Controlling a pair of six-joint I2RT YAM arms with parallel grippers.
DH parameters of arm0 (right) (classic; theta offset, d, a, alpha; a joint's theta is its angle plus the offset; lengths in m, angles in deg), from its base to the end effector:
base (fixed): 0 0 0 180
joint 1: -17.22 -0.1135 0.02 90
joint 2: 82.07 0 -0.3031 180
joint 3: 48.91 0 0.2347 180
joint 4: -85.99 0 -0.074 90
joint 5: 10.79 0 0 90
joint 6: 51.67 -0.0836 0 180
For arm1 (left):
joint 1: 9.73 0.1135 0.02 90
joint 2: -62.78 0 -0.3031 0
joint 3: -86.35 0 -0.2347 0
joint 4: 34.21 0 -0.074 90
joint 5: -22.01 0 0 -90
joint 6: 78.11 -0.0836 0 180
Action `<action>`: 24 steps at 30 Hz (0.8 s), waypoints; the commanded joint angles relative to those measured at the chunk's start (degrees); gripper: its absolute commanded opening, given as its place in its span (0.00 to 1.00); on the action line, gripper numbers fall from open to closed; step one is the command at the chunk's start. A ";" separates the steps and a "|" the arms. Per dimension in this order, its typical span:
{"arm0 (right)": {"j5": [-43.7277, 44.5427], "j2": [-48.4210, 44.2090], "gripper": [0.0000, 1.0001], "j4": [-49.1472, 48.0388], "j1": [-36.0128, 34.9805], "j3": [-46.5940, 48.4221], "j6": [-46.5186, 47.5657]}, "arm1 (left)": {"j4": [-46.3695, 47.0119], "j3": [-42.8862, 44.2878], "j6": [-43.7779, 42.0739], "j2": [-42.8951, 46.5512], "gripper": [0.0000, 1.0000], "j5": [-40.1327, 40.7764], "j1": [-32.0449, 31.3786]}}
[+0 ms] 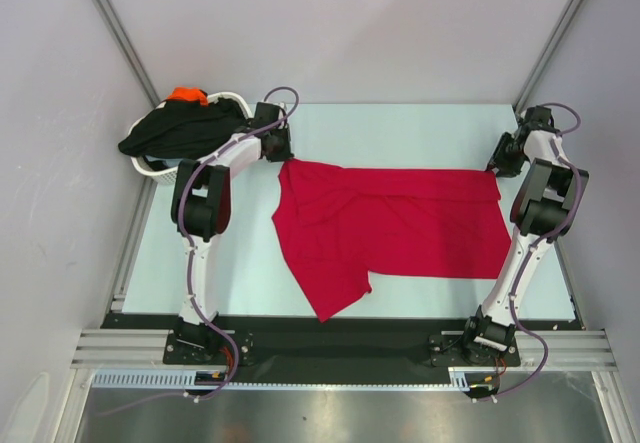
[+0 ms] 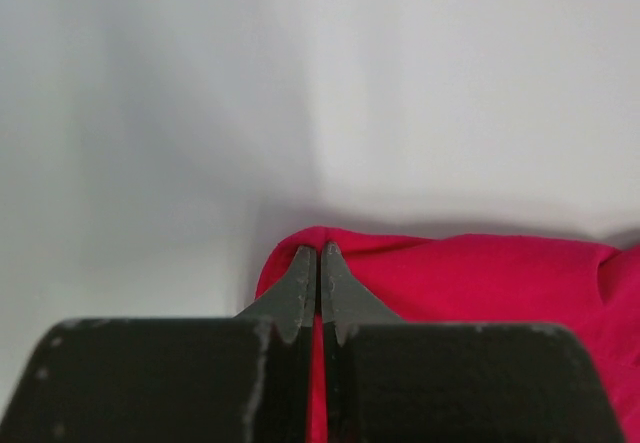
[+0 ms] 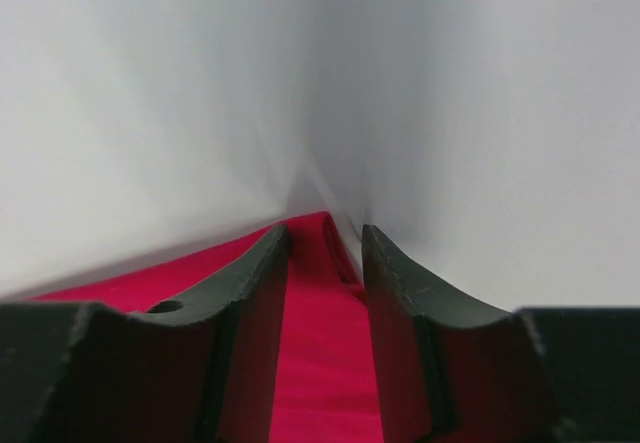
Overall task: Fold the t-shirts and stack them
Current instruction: Fold the tshirt
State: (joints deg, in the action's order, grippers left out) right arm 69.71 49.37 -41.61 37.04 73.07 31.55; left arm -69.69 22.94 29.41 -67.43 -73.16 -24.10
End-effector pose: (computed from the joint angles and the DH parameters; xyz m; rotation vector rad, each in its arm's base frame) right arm 0.4994 -0.1653 0.1642 0.5522 2.5742 0.1424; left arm 0.5278 -0.1430 0.1708 -0.0262 2.4556 -0.3581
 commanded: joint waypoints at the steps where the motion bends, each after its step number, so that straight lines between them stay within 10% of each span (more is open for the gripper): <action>1: -0.34 1.01 0.40 -0.66 -0.39 1.72 -0.77 | 1.68 0.62 0.24 2.15 0.00 -0.63 0.75; 7: 0.70 3.91 0.01 -0.76 -0.39 4.87 -2.26 | 1.68 1.23 -0.03 1.54 0.00 0.42 1.10; 24: 8.44 6.29 0.00 -4.71 -1.27 8.75 -4.11 | 1.42 8.52 4.54 -3.64 0.00 1.65 3.38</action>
State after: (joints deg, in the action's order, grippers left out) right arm 75.11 53.59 -43.10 35.90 78.95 27.76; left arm -68.86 27.33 33.39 -70.49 -73.71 -21.57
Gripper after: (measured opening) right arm 0.011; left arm 0.011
